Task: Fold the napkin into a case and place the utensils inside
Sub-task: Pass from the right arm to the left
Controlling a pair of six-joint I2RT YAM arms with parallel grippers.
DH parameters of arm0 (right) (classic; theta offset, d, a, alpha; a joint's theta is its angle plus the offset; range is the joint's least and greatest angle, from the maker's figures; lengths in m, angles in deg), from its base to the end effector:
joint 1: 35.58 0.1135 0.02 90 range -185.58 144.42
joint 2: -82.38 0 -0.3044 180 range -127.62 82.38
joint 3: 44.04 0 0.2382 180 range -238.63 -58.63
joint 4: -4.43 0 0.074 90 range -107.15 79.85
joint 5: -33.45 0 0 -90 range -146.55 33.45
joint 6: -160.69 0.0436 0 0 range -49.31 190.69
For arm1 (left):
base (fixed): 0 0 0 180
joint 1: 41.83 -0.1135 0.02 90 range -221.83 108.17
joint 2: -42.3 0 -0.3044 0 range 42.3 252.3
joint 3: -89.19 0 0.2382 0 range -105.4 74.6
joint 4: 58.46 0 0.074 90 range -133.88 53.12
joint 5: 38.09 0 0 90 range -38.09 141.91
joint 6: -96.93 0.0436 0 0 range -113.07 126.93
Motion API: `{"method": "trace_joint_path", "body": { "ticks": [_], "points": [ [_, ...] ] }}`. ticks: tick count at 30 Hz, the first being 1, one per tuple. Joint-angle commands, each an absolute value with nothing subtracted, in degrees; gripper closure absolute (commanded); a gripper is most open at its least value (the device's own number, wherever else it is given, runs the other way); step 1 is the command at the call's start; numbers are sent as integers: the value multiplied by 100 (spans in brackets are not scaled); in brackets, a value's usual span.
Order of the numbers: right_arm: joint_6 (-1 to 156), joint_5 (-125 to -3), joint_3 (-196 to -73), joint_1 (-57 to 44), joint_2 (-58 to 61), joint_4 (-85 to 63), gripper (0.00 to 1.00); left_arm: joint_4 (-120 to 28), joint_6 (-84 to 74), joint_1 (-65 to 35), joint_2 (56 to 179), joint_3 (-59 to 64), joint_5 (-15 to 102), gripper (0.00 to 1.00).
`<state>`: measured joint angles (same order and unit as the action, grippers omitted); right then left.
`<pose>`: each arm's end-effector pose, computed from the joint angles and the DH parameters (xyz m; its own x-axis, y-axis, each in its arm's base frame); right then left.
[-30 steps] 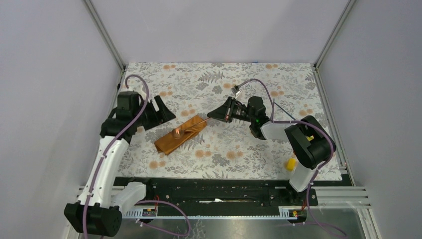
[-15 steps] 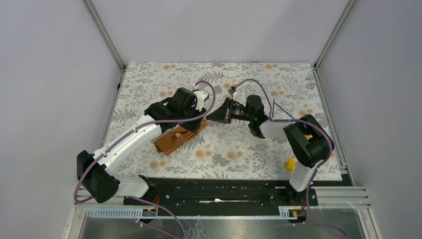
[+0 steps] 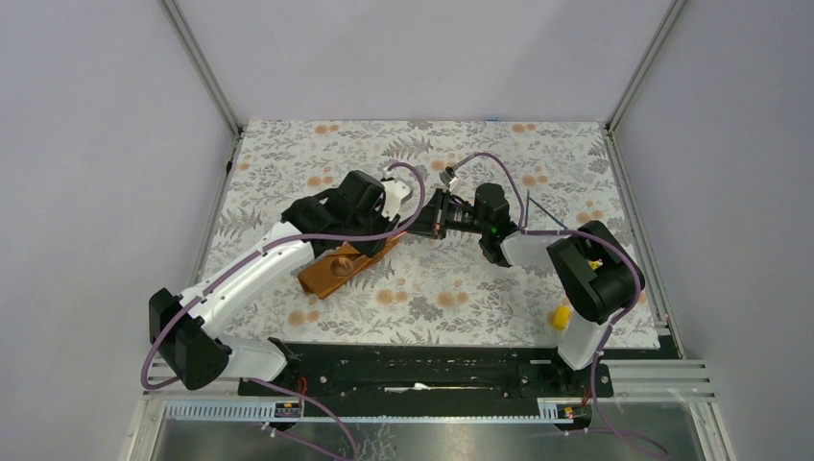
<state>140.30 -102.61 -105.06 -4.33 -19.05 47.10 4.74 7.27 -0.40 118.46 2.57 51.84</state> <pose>0.2965 0.2166 0.2616 -0.9023 0.2133 -0.3748 -0.3713 0.0575 0.9267 0.1894 -0.1672 0.3587 -0.5928 0.5311 -0.6054 0.6658 0.7461 0.0026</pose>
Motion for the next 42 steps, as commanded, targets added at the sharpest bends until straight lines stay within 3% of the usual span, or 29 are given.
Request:
{"method": "trace_joint_path", "body": {
  "ticks": [1, 6, 16, 22, 24, 26, 30, 33, 36, 42],
  "points": [
    [14157, -10374, -10733, -394, -1747, 5105, 100, 436, 899, 65, 11938, 77, 5097, 69],
    [14191, -10381, -10714, -395, -1755, 5154, 100, 457, 986, 127, 11997, 50, 5174, 82],
    [14285, -10383, -10720, -378, -1797, 5301, 100, 576, 1098, 202, 12120, -8, 5433, 76],
    [14336, -10410, -10699, -379, -1804, 5369, 100, 578, 1132, 218, 12196, -45, 5505, 81],
    [14337, -10410, -10697, -377, -1796, 5378, 100, 579, 1149, 239, 12210, -41, 5523, 86],
    [14277, -10433, -10697, -379, -1798, 5340, 100, 580, 1193, 272, 12187, -34, 5718, 100],
    [13641, -10104, -10632, -465, -1599, 4247, 54, 709, 1451, 325, 12000, 131, 6365, 100],
    [12818, -9724, -10662, -591, -1248, 3044, 34, 926, 1700, 326, 11824, 425, 6813, 100],
    [12152, -9496, -10701, -764, -1168, 2210, 32, 1125, 2121, 321, 11630, 989, 7035, 100],
    [12225, -9755, -10451, -962, -1157, 2477, 32, 1173, 2699, -438, 10986, 2167, 6837, 100]
  ]
}}
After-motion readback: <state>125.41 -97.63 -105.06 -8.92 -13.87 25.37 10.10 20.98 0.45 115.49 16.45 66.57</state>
